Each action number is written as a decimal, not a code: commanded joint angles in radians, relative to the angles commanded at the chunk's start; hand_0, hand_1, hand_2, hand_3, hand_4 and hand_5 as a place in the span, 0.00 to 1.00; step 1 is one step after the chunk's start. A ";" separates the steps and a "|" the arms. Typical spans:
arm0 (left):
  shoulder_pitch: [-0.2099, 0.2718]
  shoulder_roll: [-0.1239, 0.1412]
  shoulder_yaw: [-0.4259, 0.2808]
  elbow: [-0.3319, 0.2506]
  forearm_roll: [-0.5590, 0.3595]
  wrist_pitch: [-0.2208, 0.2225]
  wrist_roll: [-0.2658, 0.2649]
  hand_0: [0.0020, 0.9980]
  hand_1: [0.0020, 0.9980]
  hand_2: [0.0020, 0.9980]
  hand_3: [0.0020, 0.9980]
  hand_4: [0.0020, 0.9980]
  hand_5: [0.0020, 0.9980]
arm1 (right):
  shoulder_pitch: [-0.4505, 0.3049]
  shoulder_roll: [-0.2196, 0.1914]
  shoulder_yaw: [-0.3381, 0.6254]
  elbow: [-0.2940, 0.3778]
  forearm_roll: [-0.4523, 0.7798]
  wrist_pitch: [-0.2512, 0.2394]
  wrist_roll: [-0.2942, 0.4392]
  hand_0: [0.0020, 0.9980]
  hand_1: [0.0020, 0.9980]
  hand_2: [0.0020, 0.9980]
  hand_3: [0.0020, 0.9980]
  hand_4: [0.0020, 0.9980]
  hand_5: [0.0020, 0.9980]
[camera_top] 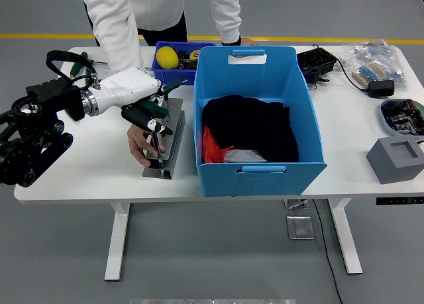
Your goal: Lift tool from toolbox,place it in box,lift tool from toolbox,place it in box
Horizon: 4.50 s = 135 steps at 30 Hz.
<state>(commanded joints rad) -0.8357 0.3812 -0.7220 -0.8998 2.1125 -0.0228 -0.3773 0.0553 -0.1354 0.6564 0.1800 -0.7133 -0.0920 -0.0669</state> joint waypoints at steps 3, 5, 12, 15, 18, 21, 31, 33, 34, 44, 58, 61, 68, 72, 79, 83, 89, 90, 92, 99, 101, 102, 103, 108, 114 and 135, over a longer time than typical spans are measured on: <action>0.002 0.001 -0.002 -0.007 0.013 -0.010 0.011 0.20 0.09 0.13 0.19 1.00 0.77 | -0.001 0.000 0.000 0.000 0.000 0.000 0.000 0.68 0.67 0.74 0.59 0.85 0.69; 0.004 0.001 -0.004 -0.015 0.027 -0.016 0.021 0.19 0.10 0.14 0.19 1.00 0.78 | -0.002 0.001 0.000 0.000 0.000 -0.001 0.000 0.68 0.67 0.74 0.59 0.85 0.69; 0.011 0.004 -0.019 -0.048 0.077 -0.049 0.069 0.18 0.13 0.17 0.25 1.00 0.78 | -0.006 0.002 0.000 0.000 0.002 -0.001 0.000 0.68 0.67 0.74 0.59 0.85 0.69; 0.018 0.006 -0.031 -0.066 0.093 -0.066 0.095 0.18 0.13 0.17 0.25 1.00 0.78 | -0.008 0.002 0.000 0.000 0.000 -0.001 -0.001 0.68 0.67 0.74 0.59 0.85 0.69; 0.025 0.009 -0.044 -0.083 0.090 -0.083 0.118 0.20 0.19 0.22 0.32 1.00 0.79 | -0.010 0.002 0.000 0.000 0.000 -0.001 -0.001 0.68 0.67 0.74 0.59 0.85 0.69; 0.034 0.013 -0.057 -0.107 0.077 -0.104 0.145 0.20 0.19 0.22 0.32 1.00 0.79 | -0.011 0.002 0.000 0.000 -0.001 -0.002 -0.001 0.68 0.67 0.74 0.59 0.85 0.69; 0.045 0.017 -0.070 -0.172 0.073 -0.142 0.190 0.22 0.24 0.27 0.42 1.00 0.79 | -0.013 0.003 -0.002 0.000 0.000 -0.001 -0.001 0.68 0.67 0.74 0.59 0.85 0.69; 0.044 0.018 -0.070 -0.182 0.077 -0.142 0.191 0.22 0.24 0.27 0.42 1.00 0.79 | -0.012 0.002 -0.003 0.000 0.001 -0.001 -0.001 0.68 0.67 0.74 0.59 0.85 0.69; 0.045 0.018 -0.071 -0.186 0.078 -0.142 0.192 0.22 0.24 0.27 0.42 1.00 0.79 | -0.012 0.002 -0.002 0.000 0.001 -0.001 -0.001 0.68 0.67 0.74 0.59 0.85 0.69; 0.046 0.018 -0.081 -0.217 0.095 -0.148 0.209 0.22 0.25 0.28 0.44 1.00 0.79 | -0.010 0.002 0.001 0.000 0.002 -0.002 -0.001 0.68 0.67 0.74 0.59 0.85 0.69; 0.039 0.019 -0.070 -0.190 0.134 -0.136 0.198 0.22 0.18 0.22 0.36 1.00 0.79 | -0.008 0.001 0.001 0.000 0.004 -0.003 -0.002 0.68 0.67 0.74 0.59 0.85 0.69; 0.037 0.018 -0.068 -0.181 0.134 -0.134 0.194 0.19 0.12 0.16 0.26 1.00 0.79 | -0.007 0.001 0.000 0.000 0.004 -0.002 -0.001 0.68 0.67 0.74 0.59 0.85 0.69; 0.033 0.019 -0.063 -0.165 0.127 -0.116 0.182 0.17 0.09 0.13 0.22 1.00 0.78 | -0.006 0.001 0.003 0.000 0.000 -0.002 -0.002 0.68 0.67 0.74 0.59 0.85 0.69; 0.031 0.019 -0.059 -0.156 0.120 -0.105 0.177 0.14 0.06 0.10 0.17 0.99 0.78 | -0.006 0.001 0.003 0.000 -0.001 -0.003 -0.002 0.68 0.67 0.73 0.59 0.85 0.69; 0.031 0.017 -0.053 -0.139 0.107 -0.085 0.166 0.12 0.03 0.06 0.13 0.93 0.76 | -0.005 0.000 0.004 0.000 -0.002 -0.003 -0.002 0.68 0.67 0.73 0.59 0.85 0.68; 0.031 0.016 -0.049 -0.128 0.097 -0.067 0.159 0.12 0.03 0.06 0.13 0.93 0.76 | -0.005 0.000 0.004 0.000 -0.001 -0.004 -0.002 0.68 0.67 0.73 0.59 0.85 0.68; 0.030 0.014 -0.047 -0.114 0.069 -0.034 0.139 0.07 0.00 0.02 0.08 0.81 0.70 | -0.005 0.000 0.004 0.000 0.000 -0.004 -0.002 0.68 0.67 0.73 0.59 0.85 0.68; 0.030 0.014 -0.047 -0.114 0.067 -0.031 0.137 0.07 0.00 0.02 0.08 0.81 0.70 | -0.005 0.000 0.004 0.000 0.000 -0.004 -0.002 0.68 0.67 0.73 0.59 0.85 0.68; 0.029 0.014 -0.046 -0.113 0.060 -0.025 0.131 0.07 0.00 0.02 0.08 0.81 0.70 | -0.005 0.000 0.005 0.000 -0.001 -0.004 -0.003 0.68 0.67 0.73 0.59 0.85 0.68; 0.028 0.014 -0.046 -0.118 0.045 -0.036 0.119 0.07 0.00 0.01 0.08 0.76 0.64 | -0.007 0.001 0.006 0.000 -0.002 -0.004 -0.003 0.68 0.67 0.73 0.59 0.85 0.68; 0.028 0.015 -0.048 -0.122 0.039 -0.042 0.118 0.07 0.00 0.01 0.08 0.72 0.60 | -0.009 0.002 0.006 0.000 -0.003 -0.004 -0.004 0.68 0.67 0.73 0.59 0.85 0.68; 0.028 0.015 -0.048 -0.125 0.036 -0.045 0.117 0.07 0.00 0.01 0.08 0.72 0.60 | -0.009 0.002 0.006 0.000 -0.004 -0.004 -0.004 0.68 0.67 0.73 0.59 0.85 0.68; 0.029 0.015 -0.049 -0.129 0.033 -0.048 0.117 0.07 0.00 0.01 0.08 0.72 0.60 | -0.010 0.002 0.006 0.000 -0.004 -0.004 -0.004 0.68 0.67 0.73 0.59 0.85 0.68; 0.032 0.018 -0.056 -0.154 0.014 -0.062 0.117 0.07 0.00 0.01 0.08 0.70 0.56 | -0.013 0.003 0.010 0.000 -0.010 -0.004 -0.006 0.68 0.67 0.73 0.59 0.85 0.68; 0.032 0.024 -0.065 -0.192 -0.013 -0.073 0.117 0.07 0.00 0.01 0.08 0.70 0.56 | -0.017 0.005 0.012 0.000 -0.015 -0.004 -0.007 0.68 0.67 0.73 0.59 0.85 0.68; 0.015 0.053 -0.132 -0.335 -0.040 -0.110 0.133 0.07 0.00 0.01 0.08 0.69 0.52 | -0.016 0.005 0.015 0.000 -0.009 -0.004 -0.006 0.67 0.67 0.73 0.59 0.85 0.68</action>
<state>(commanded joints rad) -0.8211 0.4345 -0.8538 -1.2346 2.0724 -0.1328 -0.2441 0.0392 -0.1309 0.6714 0.1800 -0.7223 -0.0959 -0.0728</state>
